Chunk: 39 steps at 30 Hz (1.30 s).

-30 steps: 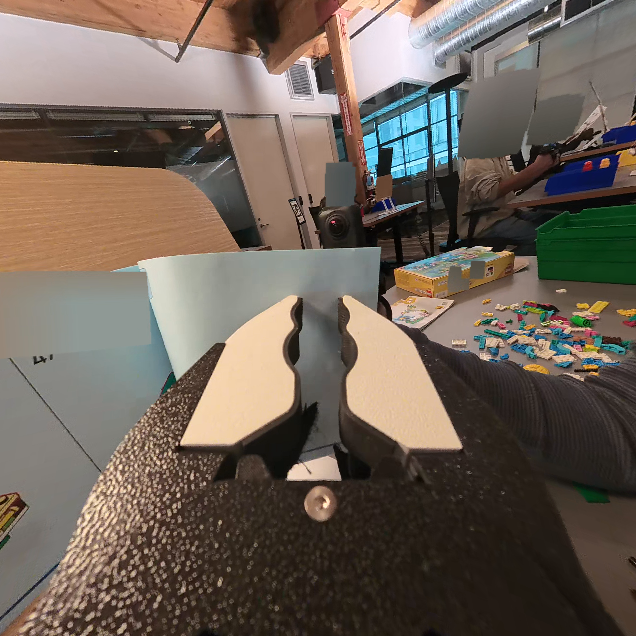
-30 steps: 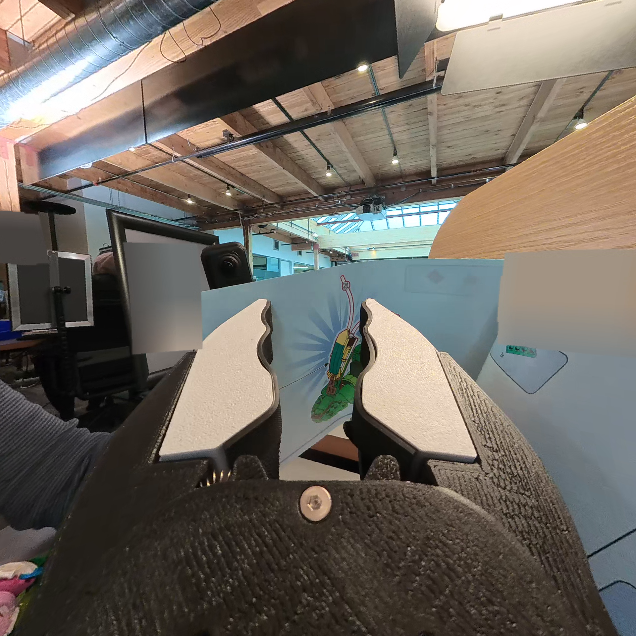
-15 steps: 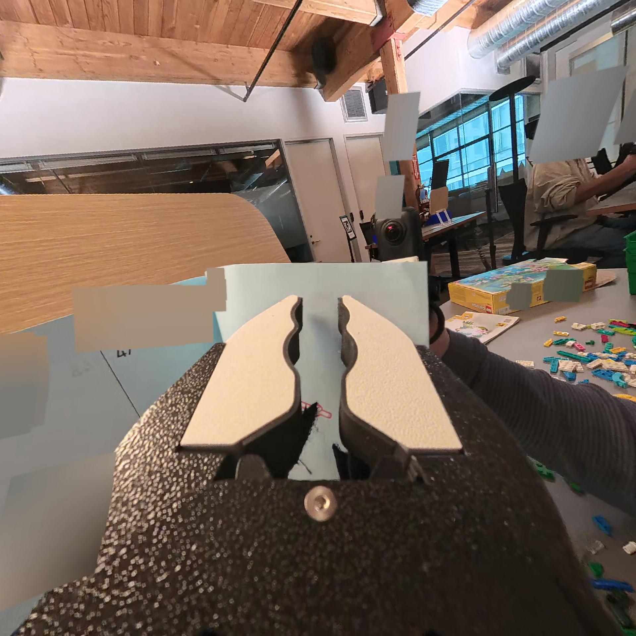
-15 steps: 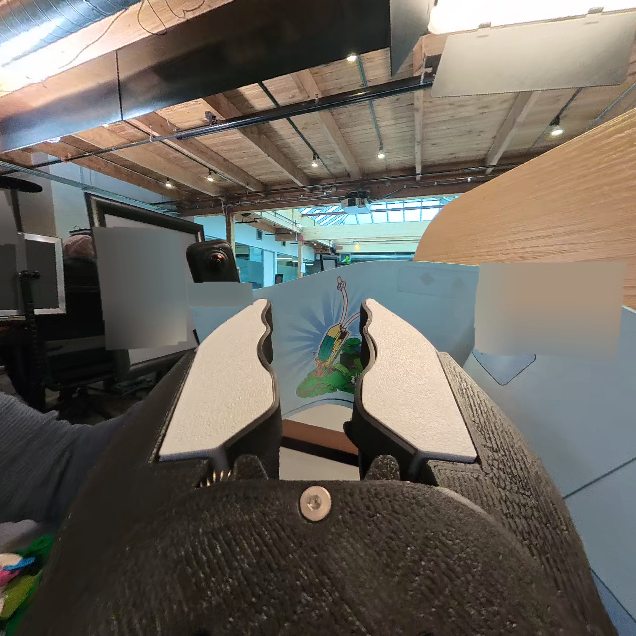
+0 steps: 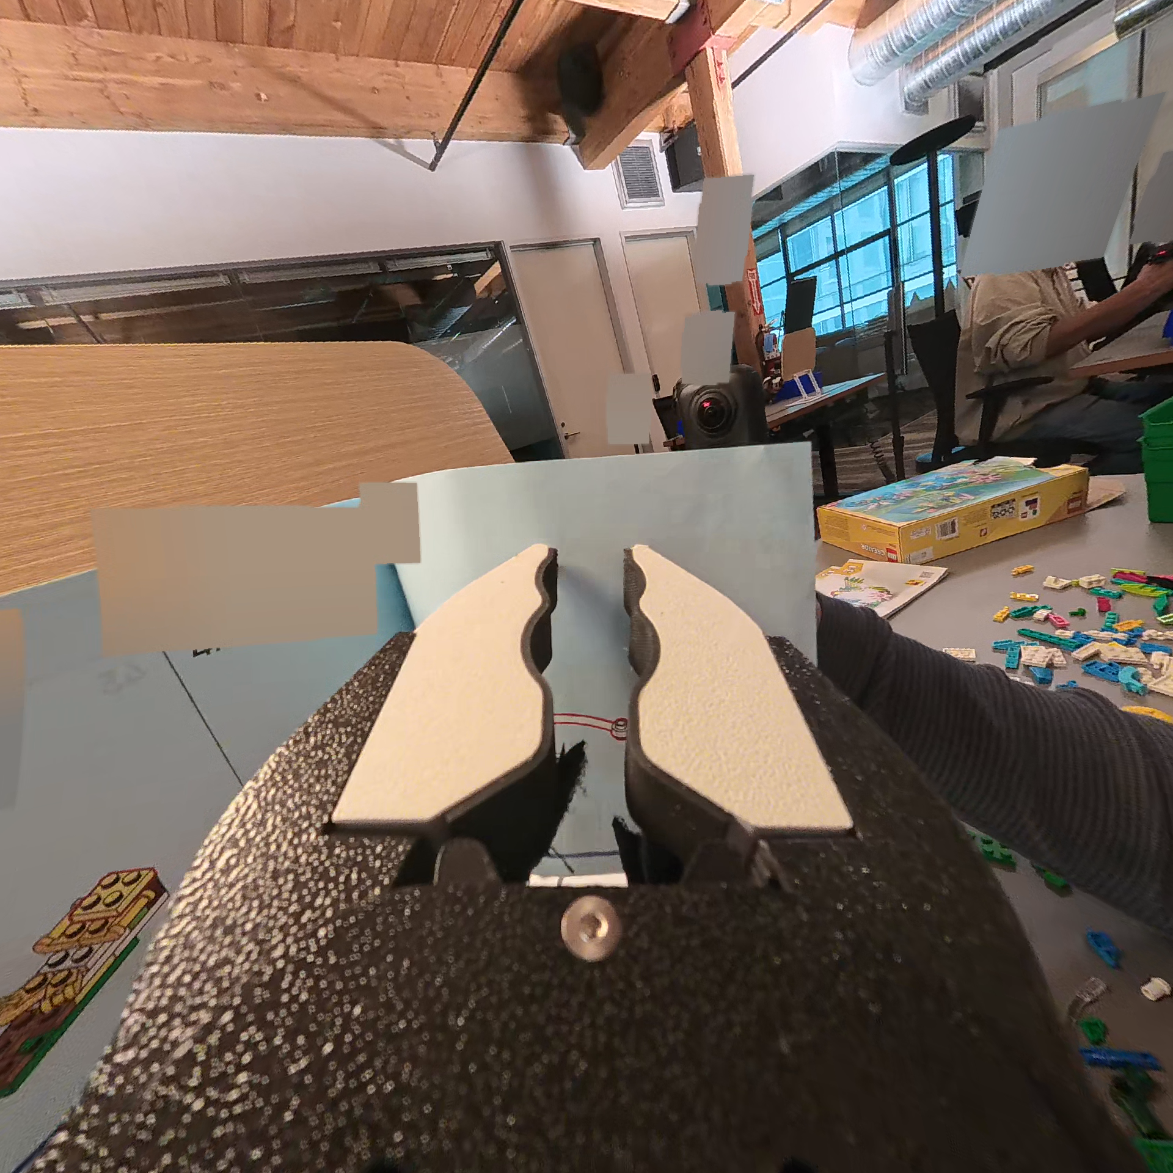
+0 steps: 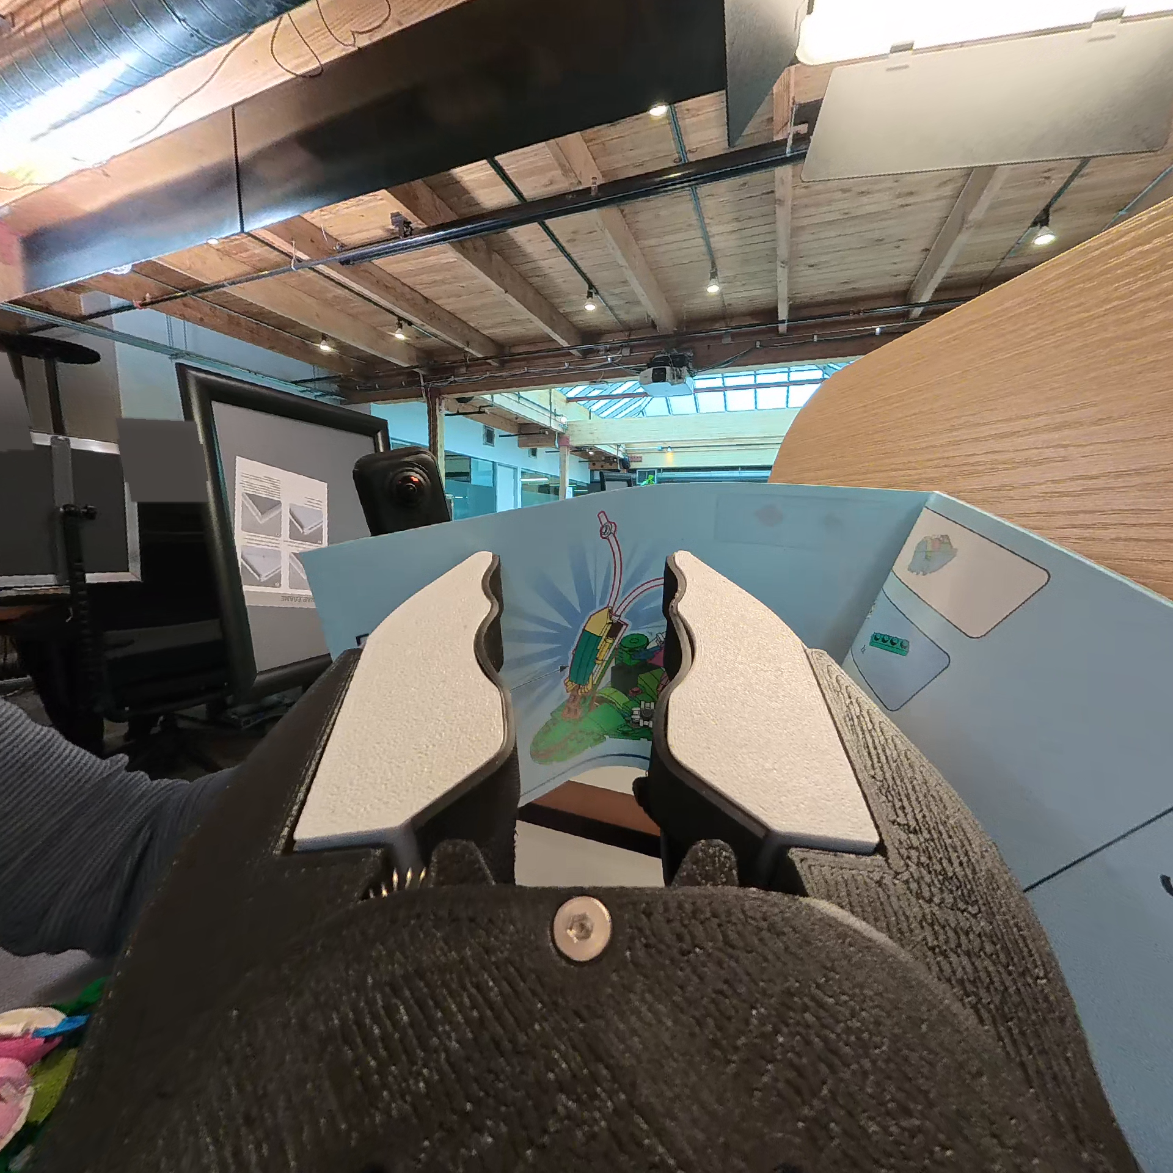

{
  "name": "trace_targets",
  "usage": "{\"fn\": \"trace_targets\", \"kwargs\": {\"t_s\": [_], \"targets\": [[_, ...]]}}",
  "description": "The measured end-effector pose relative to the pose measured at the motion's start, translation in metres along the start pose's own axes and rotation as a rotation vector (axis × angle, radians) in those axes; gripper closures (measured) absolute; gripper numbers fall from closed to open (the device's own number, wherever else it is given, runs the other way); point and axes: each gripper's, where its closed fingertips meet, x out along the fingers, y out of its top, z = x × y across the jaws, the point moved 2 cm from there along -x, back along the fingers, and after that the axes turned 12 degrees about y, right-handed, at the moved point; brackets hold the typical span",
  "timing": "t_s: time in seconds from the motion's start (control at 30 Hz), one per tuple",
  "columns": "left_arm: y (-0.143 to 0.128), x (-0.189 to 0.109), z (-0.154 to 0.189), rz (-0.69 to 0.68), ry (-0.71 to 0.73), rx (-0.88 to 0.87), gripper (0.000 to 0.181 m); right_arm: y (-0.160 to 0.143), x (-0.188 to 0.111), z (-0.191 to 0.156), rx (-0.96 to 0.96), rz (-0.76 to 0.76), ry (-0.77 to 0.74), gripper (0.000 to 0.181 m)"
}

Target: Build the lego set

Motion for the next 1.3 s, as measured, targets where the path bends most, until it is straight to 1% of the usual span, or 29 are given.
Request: {"fn": "trace_targets", "kwargs": {"t_s": [0.37,0.5,0.57,0.67,0.73,0.87,0.93,1.0,1.03,1.1,1.17,1.23,1.3], "targets": [[0.000,0.000,0.000,0.001,0.000,0.007,0.162,-0.001,0.000,0.001,0.004,0.000,-0.001,0.134],[0.001,0.000,-0.006,0.007,0.043,0.025,0.162,0.001,-0.001,0.004,-0.025,-0.003,-0.042,0.134],[0.000,0.001,-0.014,0.010,0.100,0.036,0.162,0.005,-0.005,0.009,-0.072,-0.009,-0.108,0.134],[0.000,0.001,-0.032,0.022,0.225,0.032,0.164,0.013,-0.014,0.017,-0.180,-0.051,-0.253,0.135],[-0.001,0.000,-0.040,0.031,0.269,-0.003,0.167,0.019,-0.023,0.021,-0.252,-0.101,-0.359,0.135],[-0.009,-0.001,-0.057,0.057,0.378,-0.063,0.175,0.036,-0.040,0.024,-0.346,-0.145,-0.544,0.135],[-0.017,-0.001,-0.064,0.060,0.412,-0.086,0.180,0.038,-0.048,0.026,-0.410,-0.232,-0.627,0.135],[-0.029,0.003,-0.067,0.020,0.390,-0.125,0.181,0.033,-0.055,0.033,-0.461,-0.390,-0.664,0.135],[-0.036,0.005,-0.069,-0.006,0.384,-0.139,0.181,0.029,-0.058,0.039,-0.454,-0.479,-0.661,0.134],[-0.047,0.010,-0.070,-0.040,0.366,-0.161,0.181,0.023,-0.061,0.049,-0.395,-0.608,-0.603,0.133],[-0.054,0.014,-0.069,-0.056,0.347,-0.163,0.181,0.019,-0.054,0.053,-0.309,-0.678,-0.483,0.132],[-0.060,0.016,-0.067,-0.073,0.332,-0.145,0.181,0.018,-0.049,0.057,-0.289,-0.794,-0.410,0.130],[-0.064,0.019,-0.064,-0.091,0.314,-0.114,0.181,0.021,-0.045,0.064,-0.278,-0.888,-0.373,0.129]]}}
